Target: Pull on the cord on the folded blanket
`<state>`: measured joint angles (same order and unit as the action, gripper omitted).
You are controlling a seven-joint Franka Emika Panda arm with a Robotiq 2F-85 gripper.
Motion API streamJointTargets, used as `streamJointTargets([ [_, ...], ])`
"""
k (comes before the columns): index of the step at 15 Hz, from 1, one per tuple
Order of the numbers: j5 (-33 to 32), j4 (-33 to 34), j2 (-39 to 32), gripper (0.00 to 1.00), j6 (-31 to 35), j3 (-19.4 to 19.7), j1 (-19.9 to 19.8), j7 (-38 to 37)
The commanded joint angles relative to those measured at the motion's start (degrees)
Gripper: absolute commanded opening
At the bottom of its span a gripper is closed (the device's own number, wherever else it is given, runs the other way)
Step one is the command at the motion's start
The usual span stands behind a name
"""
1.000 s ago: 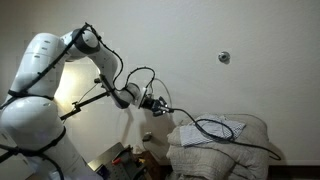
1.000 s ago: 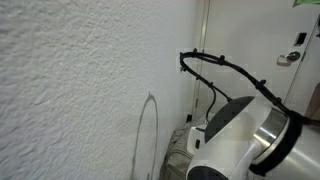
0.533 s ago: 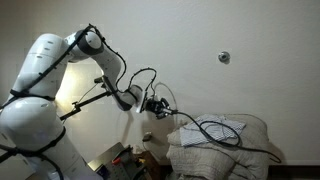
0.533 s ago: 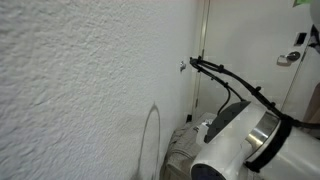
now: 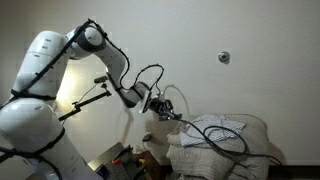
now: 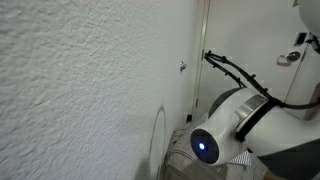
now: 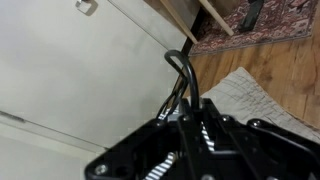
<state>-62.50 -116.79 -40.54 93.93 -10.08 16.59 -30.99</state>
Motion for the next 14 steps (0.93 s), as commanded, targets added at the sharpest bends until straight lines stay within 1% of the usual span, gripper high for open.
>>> streamJointTargets([
  [1,2.2,-2.7,3.7,0.08,1.7,0.5,-2.2,-1.3],
  [4,2.3,-4.2,5.5,0.08,5.9,0.6,-4.5,-1.0],
  [7,2.0,-6.7,7.9,0.08,12.4,0.9,-6.8,0.1],
  [9,1.3,-8.4,9.1,0.08,18.8,0.9,-8.1,1.9],
  [10,0.6,-9.3,9.8,0.08,23.5,0.7,-8.9,3.3],
  [14,0.0,-11.0,11.4,0.08,37.4,0.9,-9.6,7.8],
])
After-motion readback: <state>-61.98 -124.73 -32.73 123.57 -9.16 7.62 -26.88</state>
